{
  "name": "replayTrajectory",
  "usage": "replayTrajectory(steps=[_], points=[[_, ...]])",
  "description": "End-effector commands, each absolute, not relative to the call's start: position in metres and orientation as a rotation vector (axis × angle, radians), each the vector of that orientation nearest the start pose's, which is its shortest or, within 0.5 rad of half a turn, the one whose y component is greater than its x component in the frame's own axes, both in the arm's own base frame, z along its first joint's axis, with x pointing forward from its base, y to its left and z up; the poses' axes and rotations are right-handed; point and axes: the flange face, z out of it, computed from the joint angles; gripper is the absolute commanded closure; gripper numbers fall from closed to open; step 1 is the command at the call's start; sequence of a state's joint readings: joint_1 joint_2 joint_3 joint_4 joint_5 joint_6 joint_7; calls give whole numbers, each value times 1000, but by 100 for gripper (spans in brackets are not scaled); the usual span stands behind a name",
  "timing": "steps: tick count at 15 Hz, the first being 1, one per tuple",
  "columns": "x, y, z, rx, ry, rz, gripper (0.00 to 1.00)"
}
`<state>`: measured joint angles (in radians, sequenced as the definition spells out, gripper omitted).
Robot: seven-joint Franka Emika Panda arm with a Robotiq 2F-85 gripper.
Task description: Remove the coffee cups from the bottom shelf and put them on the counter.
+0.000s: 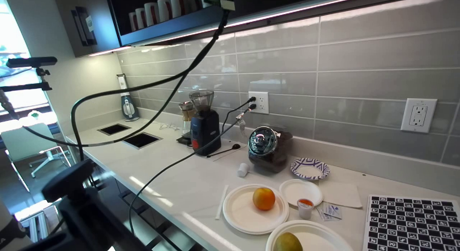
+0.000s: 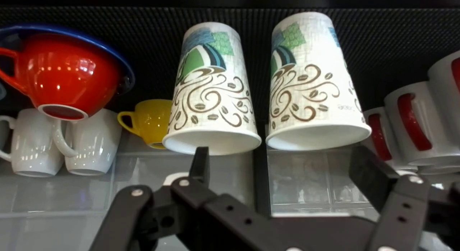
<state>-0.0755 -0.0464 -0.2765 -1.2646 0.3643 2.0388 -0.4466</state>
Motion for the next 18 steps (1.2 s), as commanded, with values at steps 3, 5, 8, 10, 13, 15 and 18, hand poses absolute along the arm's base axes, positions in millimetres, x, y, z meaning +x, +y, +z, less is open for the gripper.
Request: replayTrajectory(steps=[3,5,8,10,13,15,18], points=[[536,-179,864,-2818,-150,-1352,0],[543,-178,862,-2828,-157,-1329,0],[554,-174,858,-2842,-175,-1301,0],[560,-173,855,-2842,-189,-1289,0],[567,-172,851,-2856,-191,-1266,0],[569,-172,849,-2878,-191,-1239,0],[568,-173,847,-2888,-193,-1191,0]])
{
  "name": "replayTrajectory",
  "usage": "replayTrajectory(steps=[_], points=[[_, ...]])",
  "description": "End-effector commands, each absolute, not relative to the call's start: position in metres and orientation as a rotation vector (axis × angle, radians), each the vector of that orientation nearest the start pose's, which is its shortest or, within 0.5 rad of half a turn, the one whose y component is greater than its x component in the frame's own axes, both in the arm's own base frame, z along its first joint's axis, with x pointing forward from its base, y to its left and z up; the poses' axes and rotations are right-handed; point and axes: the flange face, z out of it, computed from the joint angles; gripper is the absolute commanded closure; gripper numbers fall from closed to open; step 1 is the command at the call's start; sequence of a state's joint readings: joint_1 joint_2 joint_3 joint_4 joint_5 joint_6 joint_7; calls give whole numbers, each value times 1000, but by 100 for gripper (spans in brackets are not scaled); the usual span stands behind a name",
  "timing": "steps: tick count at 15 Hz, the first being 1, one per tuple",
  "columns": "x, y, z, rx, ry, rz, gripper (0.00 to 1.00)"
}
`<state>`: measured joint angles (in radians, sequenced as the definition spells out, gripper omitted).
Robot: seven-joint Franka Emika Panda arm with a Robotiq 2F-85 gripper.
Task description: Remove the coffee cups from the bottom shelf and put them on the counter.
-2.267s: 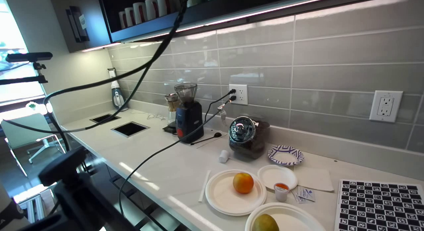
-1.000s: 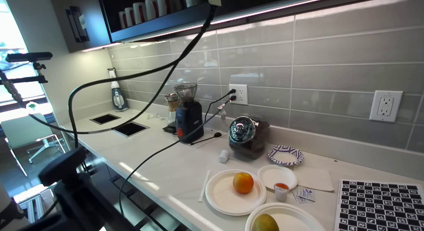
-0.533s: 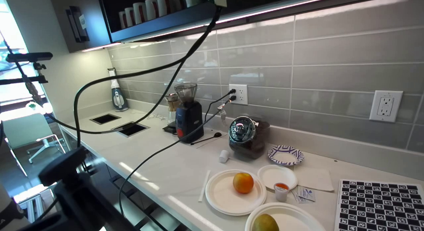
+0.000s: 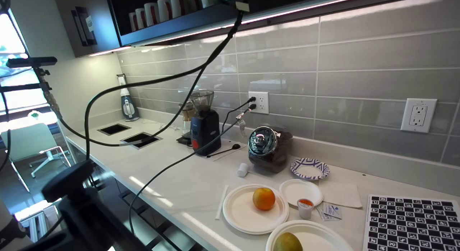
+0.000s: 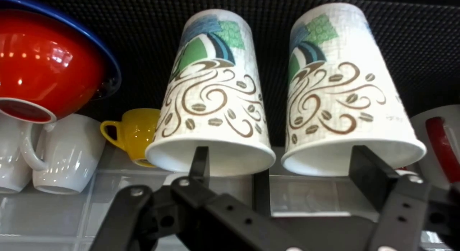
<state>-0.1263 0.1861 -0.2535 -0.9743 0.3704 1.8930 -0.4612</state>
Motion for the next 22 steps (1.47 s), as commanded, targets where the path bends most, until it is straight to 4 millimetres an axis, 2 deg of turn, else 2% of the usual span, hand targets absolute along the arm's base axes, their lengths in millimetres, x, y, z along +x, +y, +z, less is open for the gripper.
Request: replayTrajectory(steps=[1,9,10,11,12,22], points=[[568,-174,846,-2891,-194,-1170,0],[565,-176,840,-2922,-197,-1076,1],[565,-176,840,-2923,-198,-1070,17],[565,-176,841,-2924,-199,-1068,26],[565,-176,841,-2926,-201,-1071,27],[566,-177,843,-2927,-196,-1087,98]])
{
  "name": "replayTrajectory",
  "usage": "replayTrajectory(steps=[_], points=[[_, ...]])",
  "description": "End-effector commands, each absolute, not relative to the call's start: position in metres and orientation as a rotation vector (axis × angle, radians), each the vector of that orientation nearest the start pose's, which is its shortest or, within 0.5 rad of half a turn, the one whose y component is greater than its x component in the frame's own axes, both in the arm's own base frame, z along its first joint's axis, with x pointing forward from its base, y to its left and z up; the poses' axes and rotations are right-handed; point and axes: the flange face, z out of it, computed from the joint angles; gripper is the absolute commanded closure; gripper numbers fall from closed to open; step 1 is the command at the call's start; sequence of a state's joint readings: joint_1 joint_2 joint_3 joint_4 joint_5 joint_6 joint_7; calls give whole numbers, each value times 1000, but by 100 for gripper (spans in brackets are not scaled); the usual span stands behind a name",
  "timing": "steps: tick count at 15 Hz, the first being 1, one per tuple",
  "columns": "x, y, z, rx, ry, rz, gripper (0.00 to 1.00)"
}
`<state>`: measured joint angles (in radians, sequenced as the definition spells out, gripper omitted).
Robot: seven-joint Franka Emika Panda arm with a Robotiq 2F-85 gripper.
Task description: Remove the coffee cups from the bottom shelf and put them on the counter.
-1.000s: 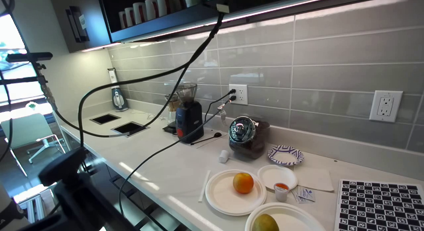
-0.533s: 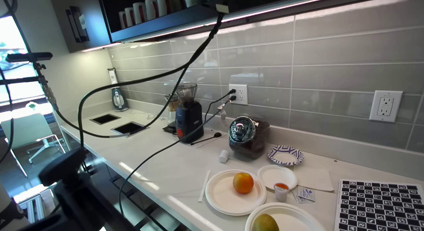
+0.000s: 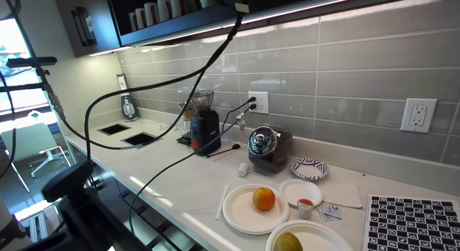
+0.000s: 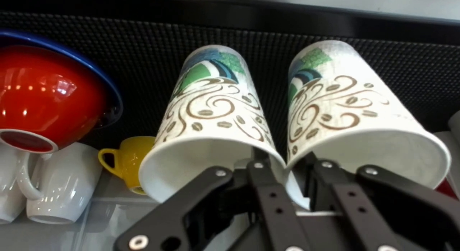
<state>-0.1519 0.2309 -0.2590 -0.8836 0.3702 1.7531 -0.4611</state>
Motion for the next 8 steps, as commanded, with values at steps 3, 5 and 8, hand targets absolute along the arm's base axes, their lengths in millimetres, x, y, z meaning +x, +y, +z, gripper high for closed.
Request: replayTrajectory(steps=[3,5,8], points=[[565,-177,846,-2926,-197,-1096,100],[562,-178,849,-2922,-195,-1105,99],[552,-175,857,-2919,-158,-1100,99]])
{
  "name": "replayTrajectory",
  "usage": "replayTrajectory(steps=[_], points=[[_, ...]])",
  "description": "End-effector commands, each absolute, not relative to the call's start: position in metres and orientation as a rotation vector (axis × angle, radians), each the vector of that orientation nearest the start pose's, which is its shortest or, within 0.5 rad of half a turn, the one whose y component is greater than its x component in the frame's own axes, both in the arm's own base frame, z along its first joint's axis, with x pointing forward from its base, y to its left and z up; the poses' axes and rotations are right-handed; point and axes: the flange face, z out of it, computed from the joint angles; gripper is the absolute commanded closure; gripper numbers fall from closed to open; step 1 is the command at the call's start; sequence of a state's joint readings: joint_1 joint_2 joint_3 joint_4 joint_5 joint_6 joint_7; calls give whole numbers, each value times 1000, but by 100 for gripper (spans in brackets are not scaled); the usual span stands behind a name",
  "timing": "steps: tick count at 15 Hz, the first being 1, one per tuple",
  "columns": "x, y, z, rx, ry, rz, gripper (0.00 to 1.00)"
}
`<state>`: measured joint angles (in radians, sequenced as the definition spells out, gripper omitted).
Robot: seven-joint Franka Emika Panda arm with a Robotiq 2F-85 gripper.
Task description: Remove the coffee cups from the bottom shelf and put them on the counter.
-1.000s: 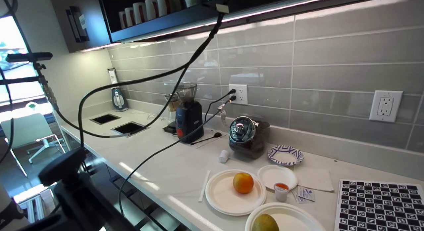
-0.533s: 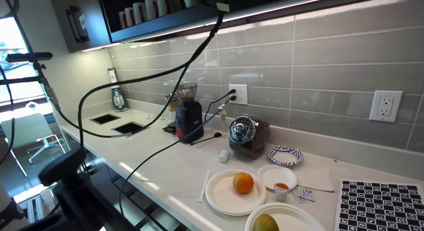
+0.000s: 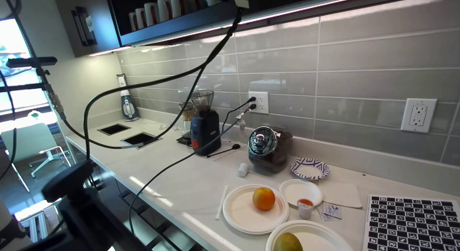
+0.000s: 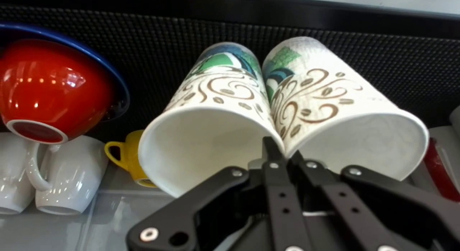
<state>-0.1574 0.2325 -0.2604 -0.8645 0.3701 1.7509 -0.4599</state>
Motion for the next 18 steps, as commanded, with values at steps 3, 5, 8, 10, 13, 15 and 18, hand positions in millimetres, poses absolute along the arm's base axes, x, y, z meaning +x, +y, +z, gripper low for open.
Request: replayTrajectory(steps=[3,5,8,10,13,15,18], points=[[536,-170,866,-2905,-81,-1067,99],[521,-163,870,-2899,-50,-1027,99],[501,-156,882,-2892,15,-1053,99],[491,-151,880,-2885,84,-1027,99],[481,-136,853,-2880,130,-867,99],[476,-129,832,-2870,177,-762,99],[469,-122,805,-2875,228,-699,99]])
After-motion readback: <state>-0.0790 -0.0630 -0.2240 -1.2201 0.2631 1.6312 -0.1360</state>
